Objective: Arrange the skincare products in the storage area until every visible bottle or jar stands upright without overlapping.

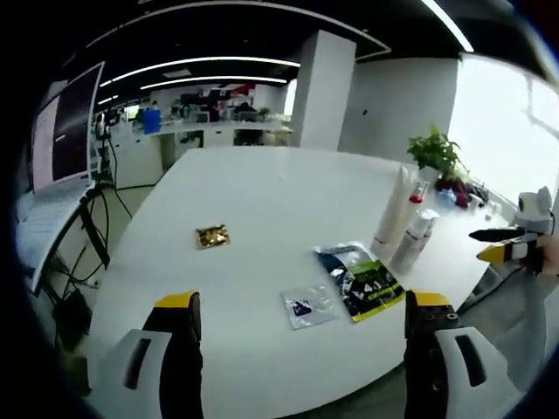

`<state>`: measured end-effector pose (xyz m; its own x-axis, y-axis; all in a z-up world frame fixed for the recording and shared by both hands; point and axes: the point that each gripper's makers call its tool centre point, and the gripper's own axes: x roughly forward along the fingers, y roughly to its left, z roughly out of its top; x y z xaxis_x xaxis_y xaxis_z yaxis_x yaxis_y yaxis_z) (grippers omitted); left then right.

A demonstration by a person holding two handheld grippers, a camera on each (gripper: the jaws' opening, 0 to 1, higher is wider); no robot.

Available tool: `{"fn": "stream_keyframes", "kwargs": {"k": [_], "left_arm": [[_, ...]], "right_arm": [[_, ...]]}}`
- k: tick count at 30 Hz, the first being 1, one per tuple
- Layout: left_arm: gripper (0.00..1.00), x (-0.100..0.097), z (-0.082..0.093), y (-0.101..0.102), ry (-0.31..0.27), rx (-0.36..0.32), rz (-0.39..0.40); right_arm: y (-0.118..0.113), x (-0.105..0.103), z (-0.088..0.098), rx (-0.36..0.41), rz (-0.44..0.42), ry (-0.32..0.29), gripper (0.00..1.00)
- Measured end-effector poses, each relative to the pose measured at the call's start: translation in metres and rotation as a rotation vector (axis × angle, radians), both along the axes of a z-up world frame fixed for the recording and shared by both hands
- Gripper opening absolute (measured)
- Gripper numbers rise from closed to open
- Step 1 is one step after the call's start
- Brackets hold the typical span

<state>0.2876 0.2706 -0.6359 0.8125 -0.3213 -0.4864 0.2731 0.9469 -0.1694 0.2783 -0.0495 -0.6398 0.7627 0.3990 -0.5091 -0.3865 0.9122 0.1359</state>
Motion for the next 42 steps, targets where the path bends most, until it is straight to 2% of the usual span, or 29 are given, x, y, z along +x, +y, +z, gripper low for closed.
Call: {"fn": "stream_keyframes", "kwargs": {"k": [8, 21, 30, 42], "left_arm": [[0.95, 0.004, -0.013, 0.002, 0.058, 0.017, -0.011], [0.94, 0.017, -0.040, 0.012, 0.157, 0.032, 0.025], [0.92, 0.054, -0.054, 0.023, 0.217, 0.073, 0.060], [0.92, 0.116, -0.077, 0.046, 0.282, 0.130, 0.118]], "right_arm": [[0.000, 0.001, 0.001, -0.004, -0.001, -0.001, 0.92], [-0.005, 0.004, 0.001, 0.006, -0.026, 0.001, 0.92], [-0.010, 0.006, -0.003, -0.014, -0.041, 0.009, 0.92], [-0.015, 0.008, -0.004, -0.025, -0.069, 0.013, 0.92]]}}
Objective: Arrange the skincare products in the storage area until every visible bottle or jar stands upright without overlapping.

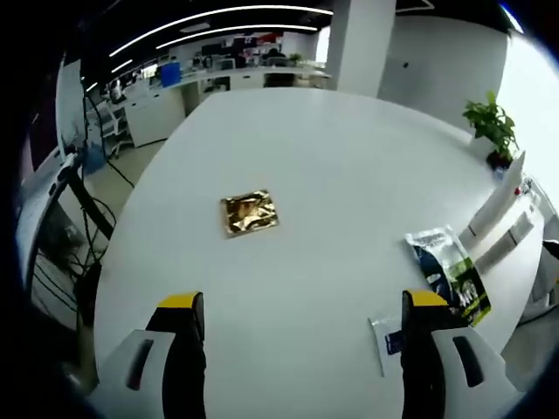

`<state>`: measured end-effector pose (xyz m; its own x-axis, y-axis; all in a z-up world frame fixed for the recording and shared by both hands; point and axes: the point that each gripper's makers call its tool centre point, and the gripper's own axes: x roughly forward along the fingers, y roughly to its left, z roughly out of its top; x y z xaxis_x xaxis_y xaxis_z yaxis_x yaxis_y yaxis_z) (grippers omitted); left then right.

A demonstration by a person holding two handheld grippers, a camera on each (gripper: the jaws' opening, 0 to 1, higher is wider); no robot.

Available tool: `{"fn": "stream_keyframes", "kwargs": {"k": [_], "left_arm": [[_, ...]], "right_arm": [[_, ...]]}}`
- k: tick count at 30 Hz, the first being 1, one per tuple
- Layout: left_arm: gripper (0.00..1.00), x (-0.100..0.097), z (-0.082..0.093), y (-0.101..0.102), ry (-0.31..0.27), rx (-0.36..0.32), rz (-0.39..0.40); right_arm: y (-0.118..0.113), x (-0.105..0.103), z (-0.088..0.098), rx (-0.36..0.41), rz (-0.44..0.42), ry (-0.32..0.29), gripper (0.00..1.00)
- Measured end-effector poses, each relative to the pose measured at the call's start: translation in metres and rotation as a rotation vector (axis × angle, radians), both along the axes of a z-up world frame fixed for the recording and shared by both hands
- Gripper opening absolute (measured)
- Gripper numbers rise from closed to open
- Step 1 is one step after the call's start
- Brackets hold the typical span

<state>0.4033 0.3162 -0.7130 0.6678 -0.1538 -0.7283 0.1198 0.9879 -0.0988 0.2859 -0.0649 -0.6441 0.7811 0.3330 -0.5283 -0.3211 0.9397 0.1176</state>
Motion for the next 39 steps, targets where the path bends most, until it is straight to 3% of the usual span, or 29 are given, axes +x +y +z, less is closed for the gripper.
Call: {"fn": "stream_keyframes", "kwargs": {"k": [12, 18, 27, 39], "left_arm": [[0.91, 0.053, -0.016, 0.016, 0.067, 0.044, 0.016], [0.81, 0.075, -0.022, 0.024, 0.109, 0.020, 0.072], [0.74, 0.092, -0.026, 0.036, 0.116, 0.077, 0.049], [0.59, 0.104, -0.035, 0.040, 0.168, 0.136, 0.016]], "right_arm": [[-0.003, 0.000, -0.001, -0.010, -0.017, 0.007, 0.92], [-0.005, -0.001, -0.002, -0.015, -0.024, 0.014, 0.91], [-0.006, -0.001, -0.004, -0.026, -0.029, 0.020, 0.91], [-0.006, 0.000, -0.004, -0.036, -0.036, 0.024, 0.91]]}}
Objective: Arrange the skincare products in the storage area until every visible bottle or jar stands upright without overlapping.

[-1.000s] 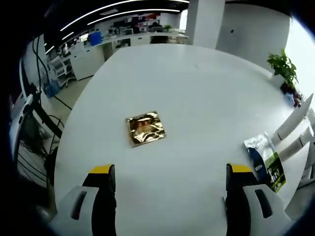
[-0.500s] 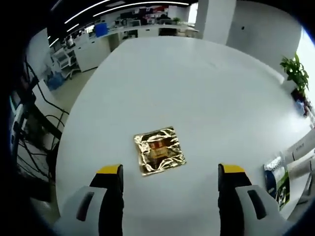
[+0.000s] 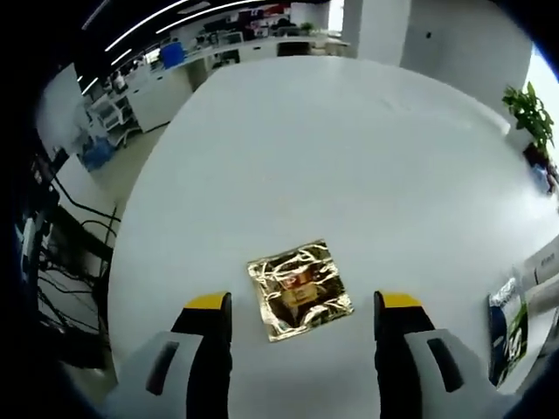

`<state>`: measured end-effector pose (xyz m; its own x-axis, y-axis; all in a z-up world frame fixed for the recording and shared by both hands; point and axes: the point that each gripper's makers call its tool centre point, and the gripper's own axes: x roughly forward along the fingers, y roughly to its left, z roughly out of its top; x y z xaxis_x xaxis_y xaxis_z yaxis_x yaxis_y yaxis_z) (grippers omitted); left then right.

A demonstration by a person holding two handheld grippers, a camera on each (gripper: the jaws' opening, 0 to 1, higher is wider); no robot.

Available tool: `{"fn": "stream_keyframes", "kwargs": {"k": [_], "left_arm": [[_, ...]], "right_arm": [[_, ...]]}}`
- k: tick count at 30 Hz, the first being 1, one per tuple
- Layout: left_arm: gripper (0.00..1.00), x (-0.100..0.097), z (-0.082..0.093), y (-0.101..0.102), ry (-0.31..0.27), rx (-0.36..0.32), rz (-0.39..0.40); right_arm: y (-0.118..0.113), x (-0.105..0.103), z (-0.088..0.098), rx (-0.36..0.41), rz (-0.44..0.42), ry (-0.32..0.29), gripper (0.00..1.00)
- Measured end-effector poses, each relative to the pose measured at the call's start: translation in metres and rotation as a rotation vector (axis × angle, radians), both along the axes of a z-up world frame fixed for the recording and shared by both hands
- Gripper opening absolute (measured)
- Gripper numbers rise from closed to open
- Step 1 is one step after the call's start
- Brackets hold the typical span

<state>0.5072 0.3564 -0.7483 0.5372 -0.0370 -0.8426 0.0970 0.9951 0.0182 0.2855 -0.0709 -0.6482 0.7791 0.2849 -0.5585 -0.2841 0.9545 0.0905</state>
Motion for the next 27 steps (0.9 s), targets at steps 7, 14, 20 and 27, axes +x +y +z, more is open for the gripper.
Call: {"fn": "stream_keyframes", "kwargs": {"k": [7, 14, 20, 27], "left_arm": [[0.50, 0.005, -0.001, -0.002, -0.004, -0.030, 0.009], [0.37, 0.005, 0.001, -0.004, -0.016, -0.025, 0.004], [0.36, 0.005, 0.005, -0.005, -0.030, -0.029, 0.020], [0.36, 0.003, 0.017, -0.010, -0.046, -0.045, 0.026]], "right_arm": [[-0.001, 0.000, 0.000, -0.004, 0.000, 0.000, 0.91], [-0.001, 0.000, 0.000, -0.006, 0.000, -0.004, 0.91], [0.000, 0.001, 0.002, -0.006, -0.001, -0.009, 0.91], [0.001, 0.001, 0.004, -0.003, 0.001, -0.018, 0.91]]}}
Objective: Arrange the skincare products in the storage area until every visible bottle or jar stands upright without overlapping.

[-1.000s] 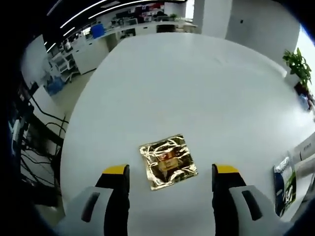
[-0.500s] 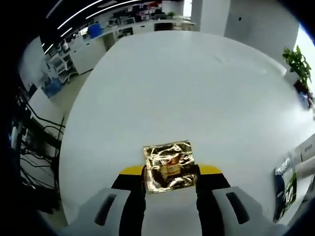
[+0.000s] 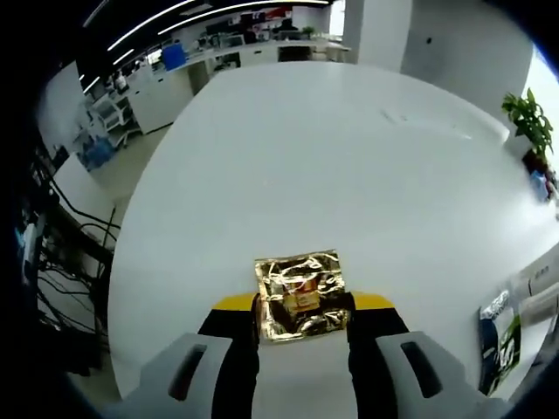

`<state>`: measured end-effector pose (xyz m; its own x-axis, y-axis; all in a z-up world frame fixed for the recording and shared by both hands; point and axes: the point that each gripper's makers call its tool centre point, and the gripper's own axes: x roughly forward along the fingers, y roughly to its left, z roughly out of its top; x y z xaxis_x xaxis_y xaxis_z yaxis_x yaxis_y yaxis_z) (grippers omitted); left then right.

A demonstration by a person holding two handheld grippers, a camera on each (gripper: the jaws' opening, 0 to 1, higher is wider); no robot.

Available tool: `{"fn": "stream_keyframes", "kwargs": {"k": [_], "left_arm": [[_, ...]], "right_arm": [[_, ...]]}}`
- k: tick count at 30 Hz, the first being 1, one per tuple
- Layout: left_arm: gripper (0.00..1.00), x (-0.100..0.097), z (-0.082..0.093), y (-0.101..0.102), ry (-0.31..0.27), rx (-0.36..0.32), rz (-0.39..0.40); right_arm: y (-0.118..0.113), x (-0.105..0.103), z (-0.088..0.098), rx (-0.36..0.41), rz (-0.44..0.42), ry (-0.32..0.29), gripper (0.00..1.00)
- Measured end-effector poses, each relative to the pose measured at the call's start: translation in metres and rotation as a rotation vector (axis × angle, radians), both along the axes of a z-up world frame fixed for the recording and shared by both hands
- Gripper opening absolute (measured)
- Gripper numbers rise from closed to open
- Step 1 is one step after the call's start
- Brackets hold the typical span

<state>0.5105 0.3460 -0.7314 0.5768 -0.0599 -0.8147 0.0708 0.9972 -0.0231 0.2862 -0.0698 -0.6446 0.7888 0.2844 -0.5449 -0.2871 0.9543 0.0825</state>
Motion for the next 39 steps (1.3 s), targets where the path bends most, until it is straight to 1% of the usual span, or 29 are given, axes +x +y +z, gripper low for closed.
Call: {"fn": "stream_keyframes", "kwargs": {"k": [5, 10, 14, 16, 21, 24, 26, 33, 39], "left_arm": [[0.36, -0.004, 0.006, -0.005, -0.006, -0.021, 0.014], [0.36, -0.009, 0.009, -0.008, -0.003, 0.003, 0.000], [0.36, -0.014, 0.012, -0.014, -0.002, 0.000, -0.007], [0.36, -0.013, 0.012, -0.016, -0.003, -0.002, -0.009], [0.36, -0.019, 0.017, -0.030, -0.010, -0.017, -0.019], [0.36, -0.025, 0.019, -0.040, -0.016, 0.000, -0.052], [0.36, -0.026, 0.020, -0.045, -0.019, -0.005, -0.062], [0.36, -0.038, 0.019, -0.062, -0.024, -0.038, -0.057], [0.36, -0.057, 0.016, -0.078, -0.028, -0.049, -0.044]], "right_arm": [[0.001, 0.000, 0.002, 0.005, 0.000, -0.010, 0.91], [0.000, 0.001, 0.004, 0.010, 0.000, -0.021, 0.91], [0.000, 0.001, 0.005, 0.016, -0.001, -0.031, 0.91], [0.000, 0.001, 0.006, 0.020, -0.001, -0.037, 0.91], [0.001, 0.002, 0.008, 0.021, 0.006, -0.047, 0.91], [0.001, 0.002, 0.008, 0.023, 0.011, -0.049, 0.91], [0.002, 0.002, 0.008, 0.024, 0.015, -0.049, 0.91], [0.004, 0.002, 0.008, 0.024, 0.028, -0.052, 0.91], [0.004, 0.003, 0.010, 0.028, 0.024, -0.063, 0.90]]}}
